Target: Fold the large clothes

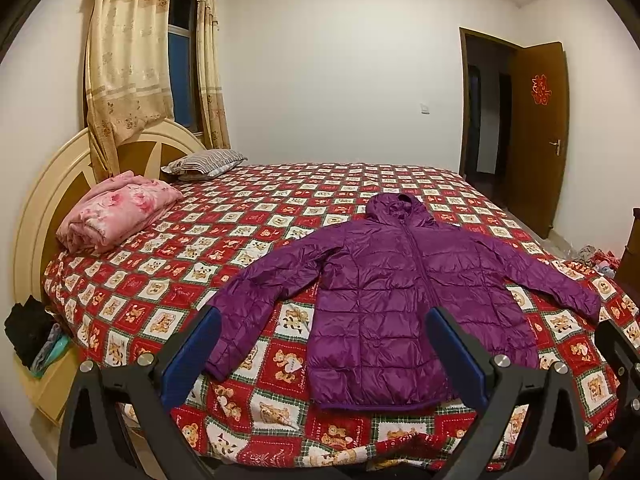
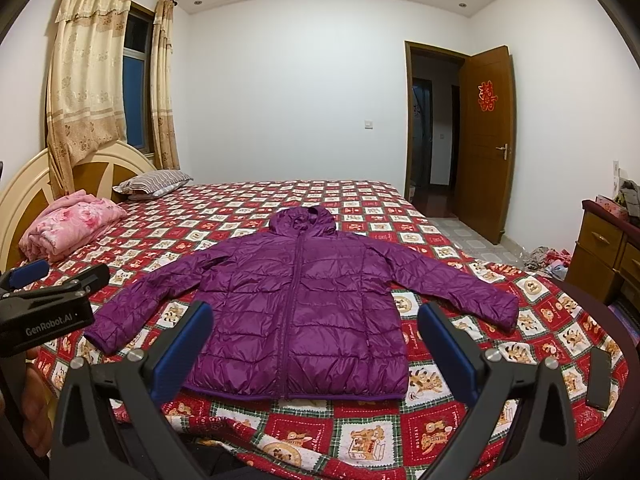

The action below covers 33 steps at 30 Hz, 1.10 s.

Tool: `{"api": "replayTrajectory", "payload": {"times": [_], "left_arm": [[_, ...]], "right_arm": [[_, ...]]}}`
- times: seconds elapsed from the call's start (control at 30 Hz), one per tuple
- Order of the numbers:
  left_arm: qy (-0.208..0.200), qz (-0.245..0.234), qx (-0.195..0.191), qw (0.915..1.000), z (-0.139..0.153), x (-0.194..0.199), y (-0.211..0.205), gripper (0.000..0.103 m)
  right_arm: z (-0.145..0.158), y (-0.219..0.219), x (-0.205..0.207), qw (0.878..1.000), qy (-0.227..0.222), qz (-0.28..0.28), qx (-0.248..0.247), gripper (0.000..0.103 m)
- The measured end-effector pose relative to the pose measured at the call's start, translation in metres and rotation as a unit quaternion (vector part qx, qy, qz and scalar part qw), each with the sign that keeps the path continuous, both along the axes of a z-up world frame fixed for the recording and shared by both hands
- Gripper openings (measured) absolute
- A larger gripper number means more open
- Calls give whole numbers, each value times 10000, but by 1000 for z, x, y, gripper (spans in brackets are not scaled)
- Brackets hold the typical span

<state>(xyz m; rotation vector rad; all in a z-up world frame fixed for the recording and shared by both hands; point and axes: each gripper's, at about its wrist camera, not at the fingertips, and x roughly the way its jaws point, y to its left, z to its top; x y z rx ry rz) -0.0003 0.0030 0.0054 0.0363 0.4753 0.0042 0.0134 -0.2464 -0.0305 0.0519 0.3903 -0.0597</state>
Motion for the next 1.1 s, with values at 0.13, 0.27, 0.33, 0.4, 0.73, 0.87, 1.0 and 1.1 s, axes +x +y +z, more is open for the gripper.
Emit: {"api": "replayTrajectory", "payload": {"times": [0.13,0.27,0.33,0.4,0.73,0.87,1.0,1.1], "left_arm": [[5,19,-8,10000,1,3,0,102],[-3,26,-11,10000,1,3,0,102],[-12,35,-21,10000,2,3,2,102],[-21,45,-28,10000,2,3,3,102],[-31,38,-28,10000,2,4,4,102],[-32,40,-35,10000,3,4,5,102],[-34,41,-36,10000,2,4,5,102],[-34,32,-45,10000,2,5,6,102]], "right_arm": [[0,-1,0,10000,0,7,1,103],[0,0,0,10000,2,4,-2,103],[0,-1,0,10000,2,8,7,103],[0,0,-1,10000,-1,5,10,103],[0,-1,0,10000,-3,8,12,103],[0,0,-1,10000,-3,11,12,103],[-1,0,0,10000,-4,10,19,103],[-1,0,0,10000,-3,9,18,103]]}}
